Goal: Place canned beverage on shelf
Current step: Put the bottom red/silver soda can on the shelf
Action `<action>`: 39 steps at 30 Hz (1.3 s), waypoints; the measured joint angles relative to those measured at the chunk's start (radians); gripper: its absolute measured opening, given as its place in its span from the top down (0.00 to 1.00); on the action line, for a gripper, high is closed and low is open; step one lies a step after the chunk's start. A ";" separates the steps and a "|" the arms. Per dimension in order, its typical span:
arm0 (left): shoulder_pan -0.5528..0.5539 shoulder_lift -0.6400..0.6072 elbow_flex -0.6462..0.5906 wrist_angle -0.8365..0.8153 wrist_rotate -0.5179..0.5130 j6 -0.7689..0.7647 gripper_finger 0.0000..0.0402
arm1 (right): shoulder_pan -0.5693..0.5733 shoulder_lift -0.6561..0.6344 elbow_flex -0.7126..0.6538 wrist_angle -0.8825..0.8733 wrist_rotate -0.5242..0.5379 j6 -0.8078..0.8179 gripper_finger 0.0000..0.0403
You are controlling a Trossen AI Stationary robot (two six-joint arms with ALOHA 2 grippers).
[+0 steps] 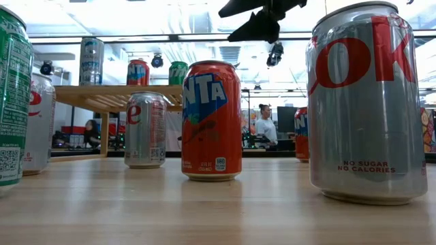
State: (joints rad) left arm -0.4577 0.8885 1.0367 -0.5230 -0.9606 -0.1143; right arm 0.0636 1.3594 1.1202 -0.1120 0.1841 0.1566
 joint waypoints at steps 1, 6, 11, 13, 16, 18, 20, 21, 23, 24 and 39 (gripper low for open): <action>0.000 -0.005 -0.001 0.000 0.000 0.000 1.00 | 0.002 0.002 0.000 0.006 0.001 -0.002 0.10; 0.000 -0.011 -0.011 -0.001 -0.001 -0.003 1.00 | 0.017 0.048 0.000 0.079 0.002 -0.038 0.10; 0.000 -0.008 -0.018 -0.009 0.001 -0.008 1.00 | 0.022 0.090 0.005 0.085 0.000 -0.006 0.10; 0.000 -0.002 -0.019 -0.009 0.001 -0.008 1.00 | 0.023 0.101 0.014 0.078 -0.001 0.012 0.10; 0.000 0.004 -0.020 -0.010 0.001 -0.003 1.00 | 0.036 0.116 0.045 0.030 0.001 0.036 0.10; 0.000 0.008 -0.020 -0.012 0.001 0.001 1.00 | 0.055 0.128 0.067 -0.026 0.000 0.053 0.10; 0.000 0.012 -0.020 -0.013 0.001 0.006 1.00 | 0.077 0.132 0.093 -0.089 -0.001 0.072 0.10; 0.000 0.015 -0.020 -0.013 0.001 0.008 1.00 | 0.090 0.132 0.102 -0.125 -0.001 0.086 0.10; 0.000 0.018 -0.020 -0.015 0.001 0.008 1.00 | 0.116 0.132 0.125 -0.160 0.002 0.114 0.10; 0.000 0.022 -0.020 -0.017 0.001 0.008 1.00 | 0.131 0.132 0.136 -0.178 0.008 0.124 0.10; 0.000 0.088 -0.021 -0.015 0.002 0.005 1.00 | 0.281 0.199 0.190 -0.222 0.084 0.167 0.10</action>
State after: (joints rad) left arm -0.4576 0.9763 1.0159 -0.5382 -0.9583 -0.1089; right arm 0.3445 1.5583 1.3101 -0.3341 0.2685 0.3234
